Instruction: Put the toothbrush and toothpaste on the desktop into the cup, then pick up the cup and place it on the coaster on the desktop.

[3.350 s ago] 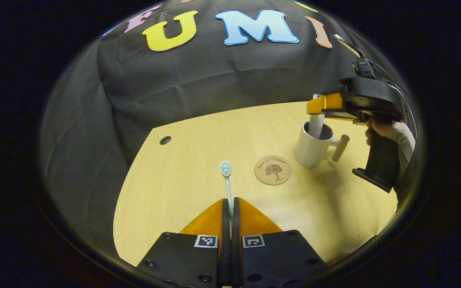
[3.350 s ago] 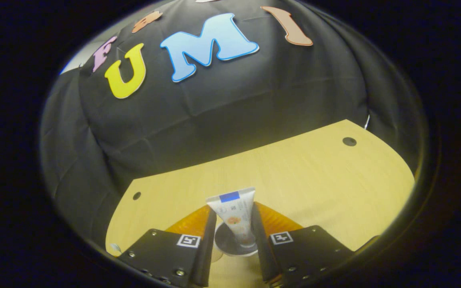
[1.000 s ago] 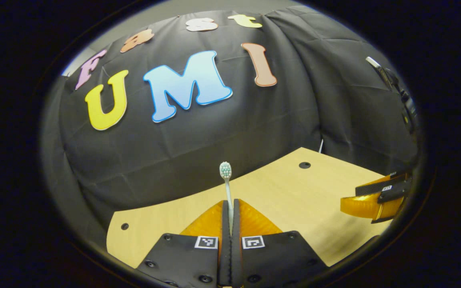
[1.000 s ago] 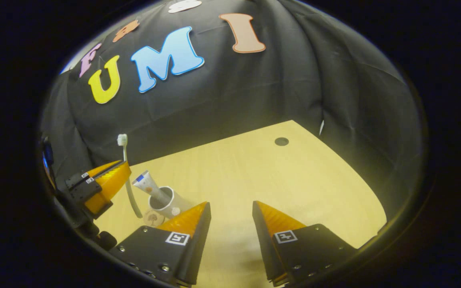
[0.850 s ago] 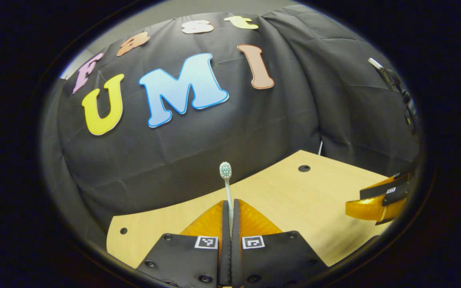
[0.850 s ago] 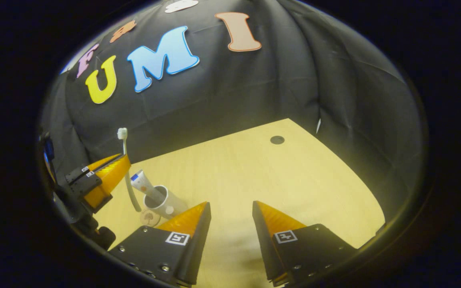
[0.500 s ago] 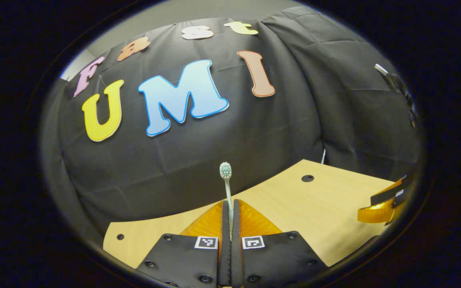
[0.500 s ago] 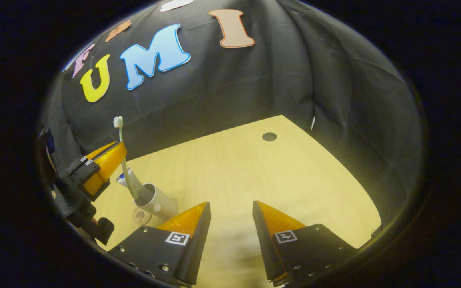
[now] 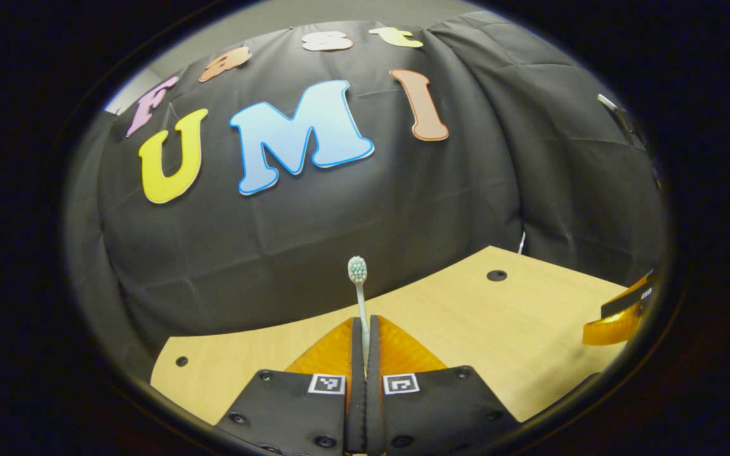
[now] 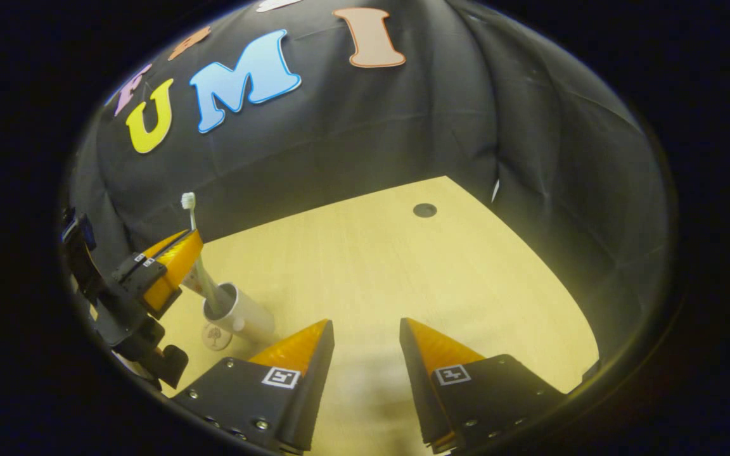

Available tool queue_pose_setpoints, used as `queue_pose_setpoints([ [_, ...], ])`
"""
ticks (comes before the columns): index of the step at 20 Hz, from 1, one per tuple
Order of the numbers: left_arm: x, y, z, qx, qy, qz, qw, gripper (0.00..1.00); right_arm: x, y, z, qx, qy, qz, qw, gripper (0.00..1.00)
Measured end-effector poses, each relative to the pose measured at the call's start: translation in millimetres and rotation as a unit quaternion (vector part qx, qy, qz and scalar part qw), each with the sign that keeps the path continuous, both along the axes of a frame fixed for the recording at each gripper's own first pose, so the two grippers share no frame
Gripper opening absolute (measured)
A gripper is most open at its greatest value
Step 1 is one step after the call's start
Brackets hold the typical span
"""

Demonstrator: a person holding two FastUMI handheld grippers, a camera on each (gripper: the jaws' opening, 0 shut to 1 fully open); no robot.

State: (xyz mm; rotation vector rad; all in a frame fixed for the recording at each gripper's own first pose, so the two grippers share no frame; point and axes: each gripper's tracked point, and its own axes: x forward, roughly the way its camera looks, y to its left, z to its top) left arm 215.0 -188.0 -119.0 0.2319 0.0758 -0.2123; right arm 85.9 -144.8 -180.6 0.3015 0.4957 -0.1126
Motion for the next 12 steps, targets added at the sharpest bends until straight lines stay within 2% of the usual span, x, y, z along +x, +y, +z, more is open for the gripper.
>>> queue_pose_setpoints([
  [7, -6.6, 2.3, -12.4, -0.008, -0.002, 0.011, 1.000, 0.07, -0.2, 6.8, -2.4, -0.005, 0.009, 0.009, 1.000, 0.60],
  [12, -11.3, 2.9, -12.3, -0.016, 0.000, 0.011, 1.000, 0.15, 0.3, 9.0, -3.1, -0.006, 0.011, 0.011, 1.000, 0.62],
])
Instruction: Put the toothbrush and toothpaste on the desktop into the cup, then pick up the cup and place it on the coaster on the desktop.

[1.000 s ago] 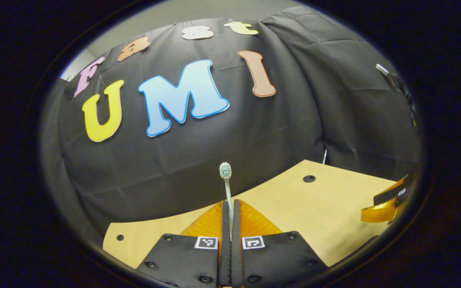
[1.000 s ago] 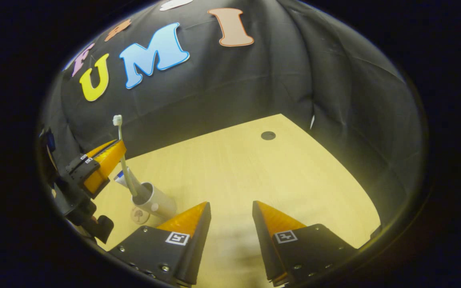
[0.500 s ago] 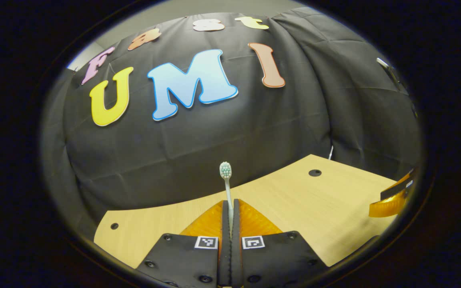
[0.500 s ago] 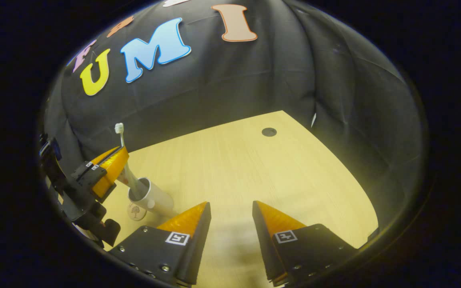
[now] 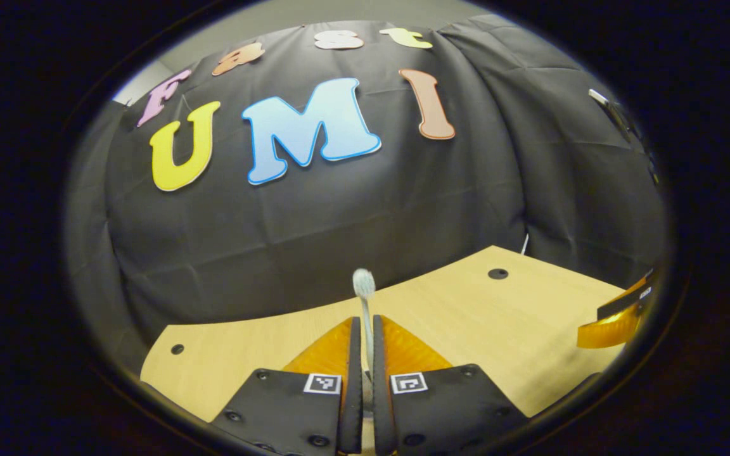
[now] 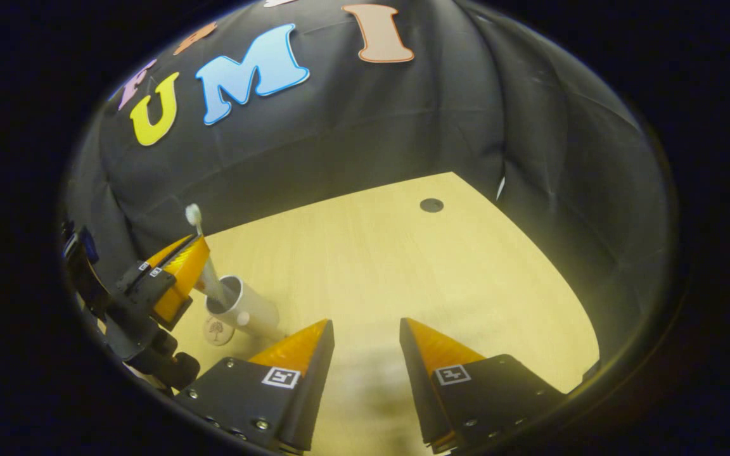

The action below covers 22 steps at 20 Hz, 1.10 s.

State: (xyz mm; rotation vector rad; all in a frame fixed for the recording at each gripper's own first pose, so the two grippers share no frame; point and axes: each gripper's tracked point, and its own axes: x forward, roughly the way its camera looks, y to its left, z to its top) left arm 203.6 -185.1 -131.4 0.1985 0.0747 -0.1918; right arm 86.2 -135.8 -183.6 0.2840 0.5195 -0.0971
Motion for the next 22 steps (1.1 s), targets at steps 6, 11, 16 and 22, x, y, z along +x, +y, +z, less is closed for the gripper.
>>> queue_pose_setpoints([
  [6, -4.6, 5.0, 1.3, -0.002, 0.001, 0.006, 1.000, 0.11, 0.5, 2.3, -1.2, 0.001, 0.001, 0.004, 1.000, 0.60],
  [11, -12.0, 11.3, 17.3, -0.005, -0.013, 0.009, 1.000, 0.11, -0.4, 10.6, 1.4, 0.006, -0.002, 0.016, 1.000, 0.60],
  [16, -31.1, 23.1, 49.7, -0.023, -0.049, 0.011, 0.998, 0.11, 2.1, 25.7, 7.9, -0.008, -0.008, 0.050, 0.999, 0.60],
  [22, -59.8, 53.6, 54.3, -0.035, -0.039, 0.029, 0.998, 0.22, 10.2, 56.3, 14.8, -0.017, -0.010, 0.114, 0.993, 0.62],
])
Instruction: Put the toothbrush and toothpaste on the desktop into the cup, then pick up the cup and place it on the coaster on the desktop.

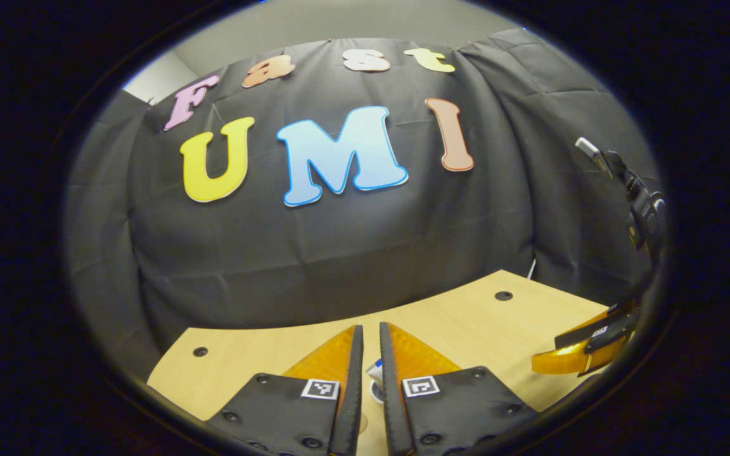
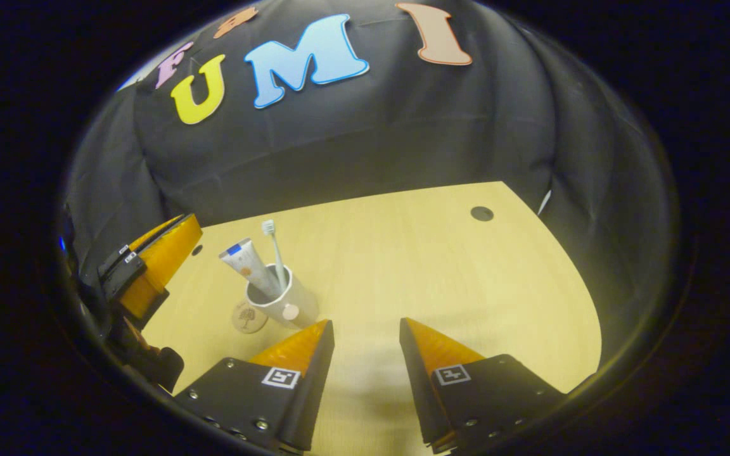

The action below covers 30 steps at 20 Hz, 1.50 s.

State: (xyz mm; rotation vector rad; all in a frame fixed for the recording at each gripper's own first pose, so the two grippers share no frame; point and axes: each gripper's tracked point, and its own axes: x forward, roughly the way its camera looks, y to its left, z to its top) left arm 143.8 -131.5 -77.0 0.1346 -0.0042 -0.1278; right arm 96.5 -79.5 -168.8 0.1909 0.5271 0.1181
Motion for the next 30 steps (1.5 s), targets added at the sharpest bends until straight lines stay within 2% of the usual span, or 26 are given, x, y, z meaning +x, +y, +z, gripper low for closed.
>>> queue_pose_setpoints([
  [1, -6.2, 8.0, -1.6, -0.001, 0.003, 0.007, 1.000, 0.24, 1.2, 4.4, 1.1, -0.003, 0.000, 0.012, 1.000, 0.60],
  [2, -11.1, 16.0, -2.1, -0.004, 0.007, 0.012, 1.000, 0.25, 3.0, 8.2, 1.2, -0.008, 0.002, 0.023, 1.000, 0.62],
  [3, -16.2, 24.0, -3.4, -0.007, 0.010, 0.019, 1.000, 0.30, 5.0, 12.1, 2.2, -0.014, 0.003, 0.035, 0.999, 0.64],
  [4, -21.2, 34.1, -4.3, -0.010, 0.014, 0.027, 0.999, 0.39, 7.9, 16.4, 3.1, -0.020, 0.004, 0.048, 0.999, 0.60],
  [5, -26.5, 41.3, -5.9, -0.013, 0.017, 0.031, 0.999, 0.43, 10.6, 21.3, 4.4, -0.026, 0.006, 0.060, 0.998, 0.62],
  [7, -35.6, 57.2, -9.4, -0.017, 0.022, 0.046, 0.999, 0.49, 13.5, 30.1, 6.1, -0.040, 0.007, 0.083, 0.996, 0.60],
  [11, -51.6, 82.4, -12.8, -0.023, 0.028, 0.064, 0.997, 0.71, 21.6, 51.6, 8.8, -0.069, 0.011, 0.133, 0.989, 0.62],
  [12, -55.0, 88.3, -13.4, -0.024, 0.030, 0.068, 0.997, 0.88, 22.3, 56.3, 6.6, -0.078, 0.015, 0.145, 0.986, 0.62],
  [14, -63.6, 99.4, -15.8, -0.027, 0.034, 0.074, 0.996, 0.93, 23.4, 65.8, 1.6, -0.098, 0.026, 0.168, 0.981, 0.62],
  [15, -67.0, 104.4, -16.2, -0.028, 0.036, 0.076, 0.996, 0.93, 24.7, 68.9, -0.8, -0.111, 0.032, 0.178, 0.977, 0.60],
  [16, -70.9, 108.8, -17.8, -0.029, 0.038, 0.077, 0.996, 0.90, 25.6, 70.6, -4.5, -0.125, 0.040, 0.188, 0.973, 0.60],
  [20, -84.8, 129.6, -23.1, -0.028, 0.047, 0.089, 0.995, 0.90, 29.2, 80.0, -13.3, -0.161, 0.064, 0.216, 0.961, 0.61],
  [23, -94.6, 145.4, -27.8, -0.028, 0.052, 0.100, 0.993, 0.90, 31.0, 81.9, -19.9, -0.184, 0.087, 0.229, 0.952, 0.60],
  [24, -98.5, 151.7, -28.4, -0.028, 0.054, 0.105, 0.993, 0.93, 32.3, 82.8, -22.0, -0.193, 0.094, 0.233, 0.949, 0.60],
  [30, -119.4, 193.4, -44.1, -0.025, 0.067, 0.139, 0.988, 0.90, 42.9, 90.2, -38.9, -0.227, 0.132, 0.255, 0.931, 0.60],
])
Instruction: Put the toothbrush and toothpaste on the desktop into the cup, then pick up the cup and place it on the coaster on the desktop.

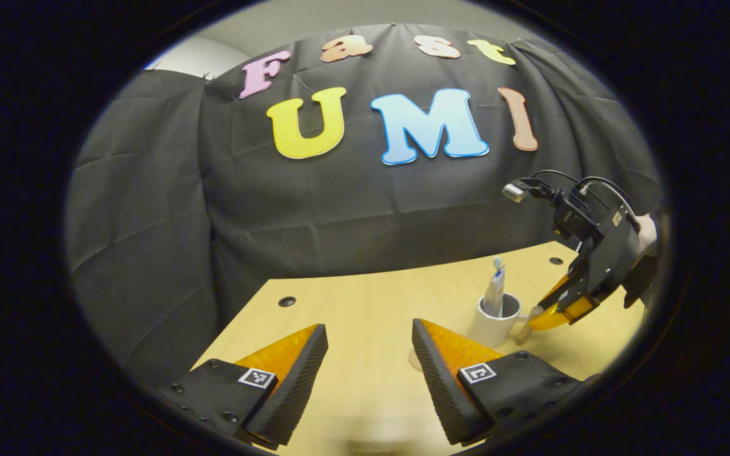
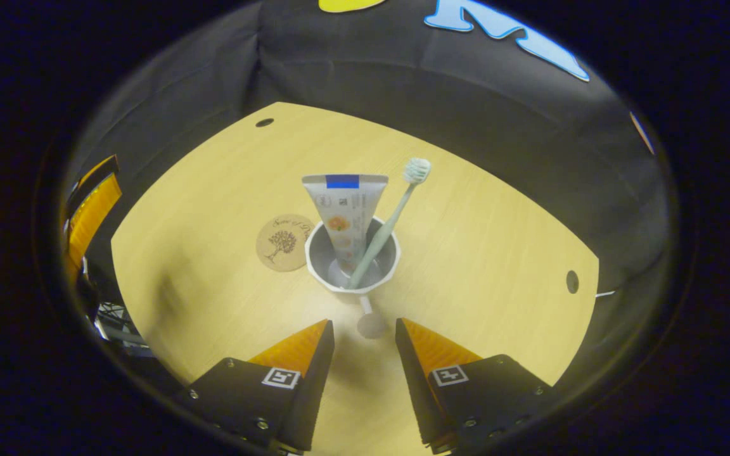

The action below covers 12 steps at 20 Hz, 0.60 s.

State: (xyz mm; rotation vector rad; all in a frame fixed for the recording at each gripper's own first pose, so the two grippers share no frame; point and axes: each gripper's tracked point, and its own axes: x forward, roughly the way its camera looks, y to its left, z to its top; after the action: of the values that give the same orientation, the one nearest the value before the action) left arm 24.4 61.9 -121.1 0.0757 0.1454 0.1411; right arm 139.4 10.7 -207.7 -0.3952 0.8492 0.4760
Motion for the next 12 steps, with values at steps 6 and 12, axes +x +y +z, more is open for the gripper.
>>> queue_pose_setpoints([
  [6, -16.3, 38.7, -11.1, -0.004, 0.010, 0.040, 0.999, 0.90, 8.4, 5.1, -11.8, -0.032, 0.021, 0.019, 0.999, 0.60],
  [12, -31.8, 56.4, -12.5, -0.007, 0.015, 0.070, 0.997, 0.90, 21.5, 8.2, -22.2, -0.028, 0.030, 0.015, 0.999, 0.61],
])
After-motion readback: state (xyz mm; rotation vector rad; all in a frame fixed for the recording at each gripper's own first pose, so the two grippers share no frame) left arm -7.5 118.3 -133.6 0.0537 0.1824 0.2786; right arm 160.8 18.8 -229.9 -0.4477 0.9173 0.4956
